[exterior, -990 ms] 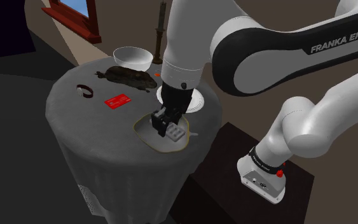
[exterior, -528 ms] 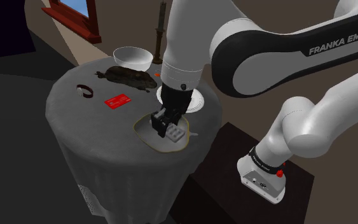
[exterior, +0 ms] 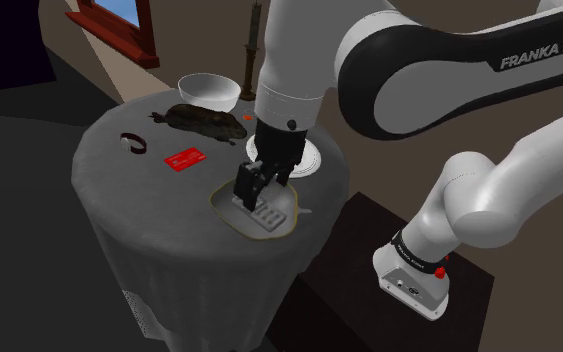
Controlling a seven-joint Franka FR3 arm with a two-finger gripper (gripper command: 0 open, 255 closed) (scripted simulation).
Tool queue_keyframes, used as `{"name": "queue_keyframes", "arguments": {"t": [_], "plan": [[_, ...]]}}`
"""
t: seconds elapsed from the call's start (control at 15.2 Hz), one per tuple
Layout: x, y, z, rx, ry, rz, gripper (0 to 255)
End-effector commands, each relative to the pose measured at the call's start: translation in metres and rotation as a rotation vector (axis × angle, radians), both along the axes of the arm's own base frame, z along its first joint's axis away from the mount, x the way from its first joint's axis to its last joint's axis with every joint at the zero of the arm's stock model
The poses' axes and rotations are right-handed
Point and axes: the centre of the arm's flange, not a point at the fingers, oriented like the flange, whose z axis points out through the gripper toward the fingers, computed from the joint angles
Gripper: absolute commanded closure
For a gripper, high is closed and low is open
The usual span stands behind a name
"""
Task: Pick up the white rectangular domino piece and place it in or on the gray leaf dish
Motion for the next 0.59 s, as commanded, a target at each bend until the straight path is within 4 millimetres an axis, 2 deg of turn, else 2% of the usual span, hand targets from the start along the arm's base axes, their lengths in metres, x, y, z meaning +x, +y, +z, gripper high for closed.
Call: {"name": "queue_keyframes", "arguments": {"t": [0.0, 0.07, 0.53], "plan": [[-0.001, 0.001, 0.023, -0.001, 0.001, 0.000, 0], [-0.001, 0.001, 0.033, -0.001, 0.001, 0.000, 0], [-0.001, 0.001, 0.033, -0.001, 0.001, 0.000, 0]]}}
